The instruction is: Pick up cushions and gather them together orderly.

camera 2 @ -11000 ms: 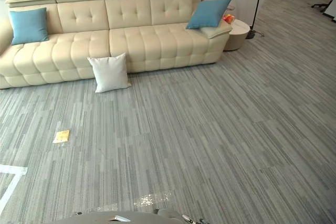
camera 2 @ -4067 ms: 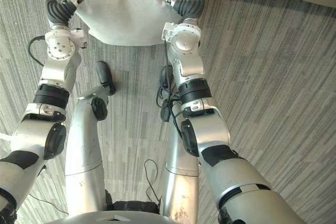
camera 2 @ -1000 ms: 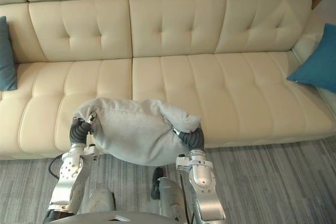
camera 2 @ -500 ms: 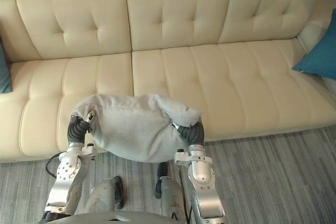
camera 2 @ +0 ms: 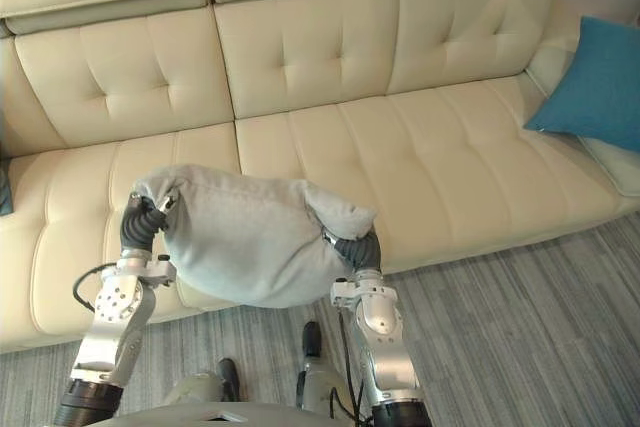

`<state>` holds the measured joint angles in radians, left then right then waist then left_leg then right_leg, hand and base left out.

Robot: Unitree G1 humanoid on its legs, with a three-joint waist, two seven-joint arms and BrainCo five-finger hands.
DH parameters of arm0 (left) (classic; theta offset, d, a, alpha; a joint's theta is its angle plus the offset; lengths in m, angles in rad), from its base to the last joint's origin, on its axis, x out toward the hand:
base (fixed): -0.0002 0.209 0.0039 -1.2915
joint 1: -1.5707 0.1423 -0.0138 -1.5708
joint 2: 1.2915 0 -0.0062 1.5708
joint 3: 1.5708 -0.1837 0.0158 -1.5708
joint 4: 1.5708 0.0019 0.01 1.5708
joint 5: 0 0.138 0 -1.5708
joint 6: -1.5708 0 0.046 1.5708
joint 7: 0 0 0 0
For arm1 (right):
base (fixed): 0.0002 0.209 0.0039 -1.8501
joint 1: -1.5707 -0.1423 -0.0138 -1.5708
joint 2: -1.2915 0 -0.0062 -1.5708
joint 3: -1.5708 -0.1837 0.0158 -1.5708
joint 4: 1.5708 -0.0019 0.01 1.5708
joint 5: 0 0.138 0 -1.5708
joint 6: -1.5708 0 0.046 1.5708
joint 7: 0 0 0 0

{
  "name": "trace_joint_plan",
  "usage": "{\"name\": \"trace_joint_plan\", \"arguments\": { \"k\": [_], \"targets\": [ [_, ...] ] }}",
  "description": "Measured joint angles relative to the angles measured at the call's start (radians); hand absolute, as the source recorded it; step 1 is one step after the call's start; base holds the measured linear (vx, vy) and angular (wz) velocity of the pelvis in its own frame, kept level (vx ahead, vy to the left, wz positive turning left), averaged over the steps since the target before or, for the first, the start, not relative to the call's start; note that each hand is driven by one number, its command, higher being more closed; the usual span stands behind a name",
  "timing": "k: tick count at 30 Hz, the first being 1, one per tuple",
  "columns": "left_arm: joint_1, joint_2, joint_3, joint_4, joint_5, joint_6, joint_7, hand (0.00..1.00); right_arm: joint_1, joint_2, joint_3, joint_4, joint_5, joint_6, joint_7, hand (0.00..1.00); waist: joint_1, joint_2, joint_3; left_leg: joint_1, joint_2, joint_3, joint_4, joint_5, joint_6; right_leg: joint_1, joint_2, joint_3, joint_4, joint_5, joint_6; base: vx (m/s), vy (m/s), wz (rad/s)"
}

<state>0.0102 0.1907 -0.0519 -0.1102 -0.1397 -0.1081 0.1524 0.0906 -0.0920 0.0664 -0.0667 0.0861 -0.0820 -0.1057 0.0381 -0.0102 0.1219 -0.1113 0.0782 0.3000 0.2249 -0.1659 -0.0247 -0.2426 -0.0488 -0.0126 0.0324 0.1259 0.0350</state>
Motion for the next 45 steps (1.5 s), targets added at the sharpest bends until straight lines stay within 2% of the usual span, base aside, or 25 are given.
{"name": "trace_joint_plan", "arguments": {
  "k": [1,2,3,5,7,8,9,10,13,16,18,24,28,30,32,35,41,45],
  "targets": [
    [-0.042,0.074,0.019,0.000,0.027,0.000,-0.017,1.00,-0.019,0.000,0.002,0.011,0.007,0.000,0.011,1.00,-0.001,0.000,-0.001,0.004,-0.002,0.001,-0.004,0.002,0.001,0.009,0.000,0.001,-0.016,0.011,0.000,0.00,0.000,0.00],
    [-0.055,0.101,0.025,0.000,0.031,0.000,-0.023,1.00,-0.024,0.000,0.004,0.011,0.008,0.000,0.015,1.00,-0.001,0.001,-0.001,0.004,-0.002,0.002,-0.004,0.002,0.001,0.010,0.000,0.002,-0.020,0.014,-0.001,-0.03,-0.003,-0.04],
    [-0.095,0.188,0.039,0.000,0.040,0.000,-0.035,1.00,-0.036,0.000,0.009,0.011,0.017,0.000,0.034,1.00,-0.004,0.001,-0.002,0.008,-0.003,0.003,-0.005,0.004,0.001,0.017,0.000,0.004,-0.031,0.021,-0.002,-0.03,-0.007,-0.04],
    [-0.131,0.269,0.059,-0.001,0.063,-0.001,-0.054,1.00,-0.037,0.001,0.028,0.010,0.036,-0.001,0.052,1.00,-0.006,0.002,-0.018,0.010,-0.005,0.003,-0.016,0.009,0.001,0.023,0.000,0.004,-0.047,0.029,-0.004,0.00,0.000,0.00],
    [-0.136,0.263,0.095,-0.017,0.065,-0.004,-0.055,1.00,-0.036,0.005,0.050,0.007,0.044,-0.002,0.074,1.00,-0.005,0.005,-0.031,0.017,-0.008,0.003,-0.026,0.013,0.001,0.030,-0.002,0.003,-0.056,0.031,-0.004,0.00,0.000,0.00],
    [-0.127,0.235,0.111,-0.034,0.064,-0.010,-0.053,1.00,-0.035,0.008,0.053,0.006,0.044,-0.002,0.079,1.00,-0.001,0.008,-0.034,0.023,-0.010,0.002,-0.033,0.014,0.001,0.034,-0.002,0.003,-0.060,0.031,-0.004,0.00,0.000,0.00],
    [-0.104,0.189,0.128,-0.066,0.057,-0.018,-0.048,1.00,-0.035,0.014,0.052,0.006,0.045,-0.002,0.080,1.00,0.000,0.008,-0.038,0.023,-0.012,0.002,-0.038,0.015,0.001,0.034,-0.003,0.003,-0.065,0.031,-0.004,0.00,0.000,0.00],
    [-0.061,0.111,0.132,-0.111,0.032,-0.028,-0.031,1.00,-0.035,0.024,0.046,0.005,0.044,-0.002,0.078,1.00,0.002,0.010,-0.040,0.023,-0.014,0.001,-0.042,0.015,0.001,0.038,-0.005,0.002,-0.077,0.035,-0.002,0.00,0.000,0.00],
    [0.004,-0.013,0.128,-0.135,0.013,-0.032,-0.004,1.00,-0.035,0.024,0.038,0.007,0.044,-0.001,0.073,1.00,0.004,0.014,-0.047,0.021,-0.022,-0.003,-0.059,0.024,0.005,0.041,-0.009,-0.002,-0.095,0.041,0.001,0.01,0.001,0.06],
    [0.021,-0.046,0.103,-0.120,0.013,-0.021,-0.003,1.00,-0.061,0.020,0.012,0.020,0.043,0.007,0.067,1.00,0.003,0.014,-0.047,0.022,-0.027,-0.019,-0.073,0.031,0.005,0.052,-0.014,-0.018,-0.112,0.049,0.001,0.01,-0.002,0.13],
    [0.002,-0.054,0.095,-0.094,0.014,-0.020,0.016,1.00,-0.142,0.016,0.008,0.063,0.043,0.017,0.032,1.00,-0.001,0.013,-0.047,0.016,-0.028,-0.021,-0.072,0.031,0.005,0.048,-0.015,-0.019,-0.112,0.051,0.001,-0.02,0.001,0.07],
    [-0.193,-0.049,0.096,0.020,0.013,-0.018,0.095,1.00,-0.399,0.006,0.012,0.157,0.044,0.020,-0.055,1.00,0.026,0.009,-0.047,-0.097,-0.025,-0.029,-0.029,0.040,0.006,-0.041,-0.019,-0.020,-0.112,0.085,-0.007,-0.06,-0.007,0.06],
    [-0.378,0.019,0.080,0.107,0.012,-0.018,0.158,1.00,-0.507,0.011,0.012,0.173,0.047,0.020,-0.125,1.00,0.027,0.004,-0.041,-0.178,-0.015,-0.043,0.018,0.041,0.005,-0.095,-0.019,-0.026,-0.112,0.105,-0.014,-0.06,0.010,0.09],
    [-0.532,0.093,0.060,0.187,0.006,-0.019,0.193,1.00,-0.612,0.007,0.001,0.184,0.068,0.020,-0.166,1.00,0.026,-0.002,0.011,-0.216,-0.003,-0.050,0.054,0.041,0.004,-0.113,-0.019,-0.029,-0.112,0.118,-0.018,-0.10,0.014,0.06],
    [-0.659,0.142,0.044,0.267,-0.012,-0.018,0.218,1.00,-0.727,0.005,-0.016,0.226,0.078,0.020,-0.204,1.00,0.026,-0.010,0.023,-0.277,0.005,-0.054,0.086,0.040,0.003,-0.158,-0.017,-0.029,-0.112,0.131,-0.023,-0.14,-0.003,0.04],
    [-0.825,0.186,0.039,0.348,-0.033,-0.018,0.257,1.00,-0.883,0.002,-0.053,0.249,0.085,0.020,-0.264,1.00,0.031,-0.011,0.075,-0.334,0.016,-0.057,0.127,0.042,0.000,-0.199,-0.012,-0.029,-0.112,0.150,-0.024,-0.11,-0.005,0.01],
    [-1.096,0.216,0.040,0.483,-0.036,-0.021,0.293,1.00,-1.107,-0.011,-0.130,0.251,0.081,0.009,-0.364,1.00,0.037,-0.011,0.117,-0.479,0.037,-0.082,0.194,0.040,-0.004,-0.301,0.000,-0.045,-0.112,0.179,-0.023,-0.06,0.006,0.06],
    [-1.166,0.225,0.072,0.525,-0.038,-0.024,0.303,1.00,-1.221,-0.042,-0.130,0.303,0.083,-0.007,-0.364,1.00,0.046,-0.011,0.131,-0.541,0.049,-0.086,0.210,0.040,-0.006,-0.355,0.009,-0.038,-0.112,0.199,-0.020,-0.01,0.000,0.02]
  ]
}}
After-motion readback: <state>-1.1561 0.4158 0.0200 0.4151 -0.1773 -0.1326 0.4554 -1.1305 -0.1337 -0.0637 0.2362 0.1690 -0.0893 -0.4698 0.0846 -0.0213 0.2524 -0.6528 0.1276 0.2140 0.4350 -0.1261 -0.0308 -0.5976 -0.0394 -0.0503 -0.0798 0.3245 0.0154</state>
